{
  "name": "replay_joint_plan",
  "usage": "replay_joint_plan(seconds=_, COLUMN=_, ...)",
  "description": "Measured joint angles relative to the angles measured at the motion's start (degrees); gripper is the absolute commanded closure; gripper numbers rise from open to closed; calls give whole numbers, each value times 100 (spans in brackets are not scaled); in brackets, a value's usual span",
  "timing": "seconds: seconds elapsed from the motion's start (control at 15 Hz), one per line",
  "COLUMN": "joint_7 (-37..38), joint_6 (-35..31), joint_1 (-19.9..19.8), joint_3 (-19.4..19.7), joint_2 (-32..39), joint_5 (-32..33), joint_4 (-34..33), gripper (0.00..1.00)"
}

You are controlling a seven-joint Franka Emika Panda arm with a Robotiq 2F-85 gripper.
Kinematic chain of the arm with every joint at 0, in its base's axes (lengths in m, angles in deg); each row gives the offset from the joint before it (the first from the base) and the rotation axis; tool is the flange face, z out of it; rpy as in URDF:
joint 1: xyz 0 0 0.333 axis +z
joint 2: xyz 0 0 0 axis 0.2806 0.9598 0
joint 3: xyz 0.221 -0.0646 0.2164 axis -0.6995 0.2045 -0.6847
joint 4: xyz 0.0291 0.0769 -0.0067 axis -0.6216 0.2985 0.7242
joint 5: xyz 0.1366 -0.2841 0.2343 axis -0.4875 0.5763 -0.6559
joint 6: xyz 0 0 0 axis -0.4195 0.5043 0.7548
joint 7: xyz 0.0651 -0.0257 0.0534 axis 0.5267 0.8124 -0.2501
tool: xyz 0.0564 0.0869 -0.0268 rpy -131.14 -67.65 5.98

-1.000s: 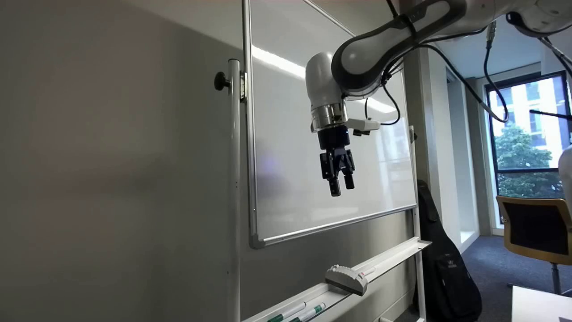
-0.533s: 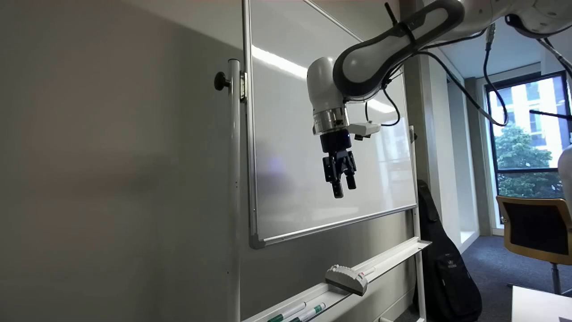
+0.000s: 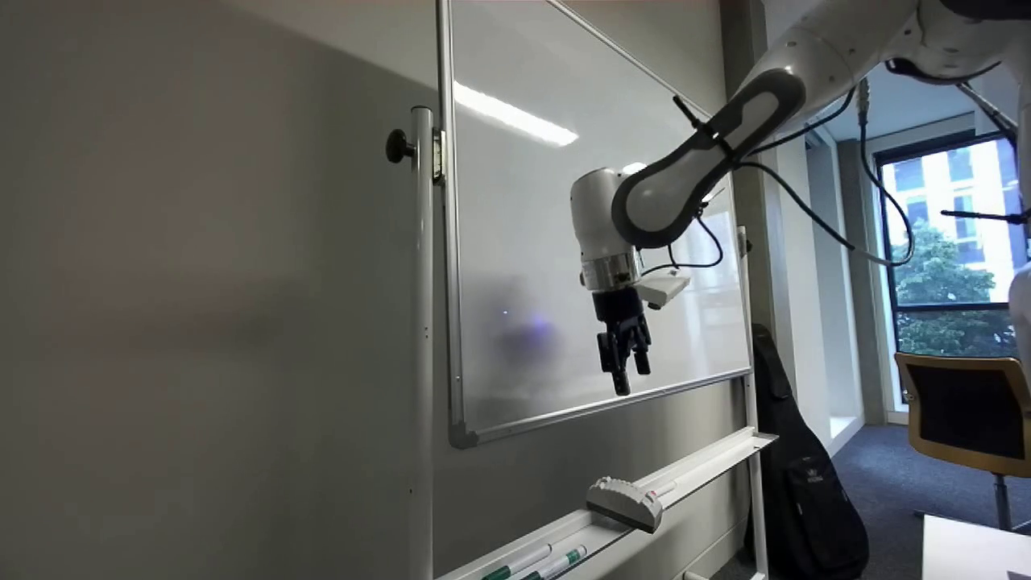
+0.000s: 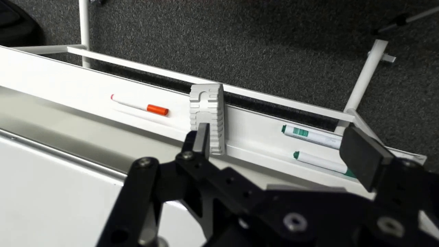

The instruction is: Move the eraser to the right

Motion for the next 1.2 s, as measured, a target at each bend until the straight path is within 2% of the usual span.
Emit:
replay_joint_plan(seconds=0.27, joint_7=-148, joint_6=-671, joint_1=-133, joint_3=308, joint_2=531, joint_5=325, joint_4=126, gripper=0)
replay_joint_plan(seconds=0.93, joint_7=-152, joint_6=-696, joint_1=-91, joint_3=337, joint_2=665, joint_5=317, joint_4=96, gripper=0)
replay_joint_plan(seconds=1.2, joint_7=-155, joint_6=-819, joint_1=-97, joint_3=417, joint_2=1022, joint_5=311, joint_4=109, gripper=0)
